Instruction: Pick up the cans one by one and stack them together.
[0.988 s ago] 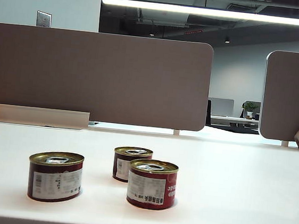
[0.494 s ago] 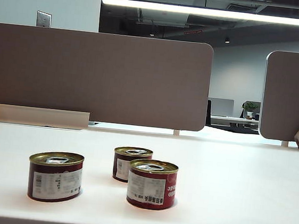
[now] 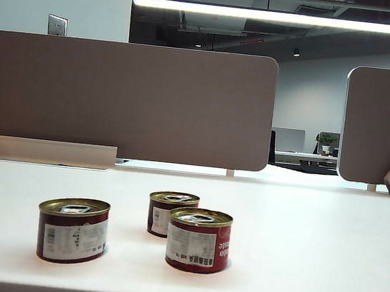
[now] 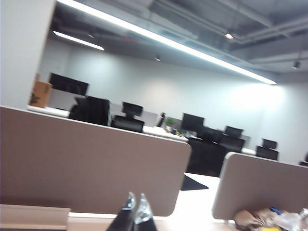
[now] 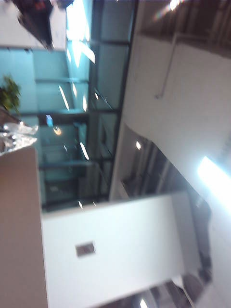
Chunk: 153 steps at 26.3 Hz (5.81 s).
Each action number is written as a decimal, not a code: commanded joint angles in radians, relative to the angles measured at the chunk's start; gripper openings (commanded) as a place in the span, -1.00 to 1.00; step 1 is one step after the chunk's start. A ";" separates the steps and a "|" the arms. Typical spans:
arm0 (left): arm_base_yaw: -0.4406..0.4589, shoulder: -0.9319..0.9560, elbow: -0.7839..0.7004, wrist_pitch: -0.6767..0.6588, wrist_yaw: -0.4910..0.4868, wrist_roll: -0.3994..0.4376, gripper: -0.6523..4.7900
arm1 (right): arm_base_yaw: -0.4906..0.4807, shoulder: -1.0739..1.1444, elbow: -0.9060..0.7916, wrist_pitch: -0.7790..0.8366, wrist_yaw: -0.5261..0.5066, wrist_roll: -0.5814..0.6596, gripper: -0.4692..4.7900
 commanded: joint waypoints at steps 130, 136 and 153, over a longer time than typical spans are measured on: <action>-0.464 1.054 0.123 -0.458 -0.114 0.597 0.13 | 0.783 1.690 1.133 -1.735 0.423 -1.072 0.74; -0.464 1.054 0.123 -0.477 -0.114 0.597 0.13 | 0.782 1.707 1.132 -1.729 0.426 -1.072 0.66; -0.464 1.047 0.123 -0.485 -0.219 0.589 -0.41 | 0.783 1.707 1.304 -1.925 0.436 -1.073 0.05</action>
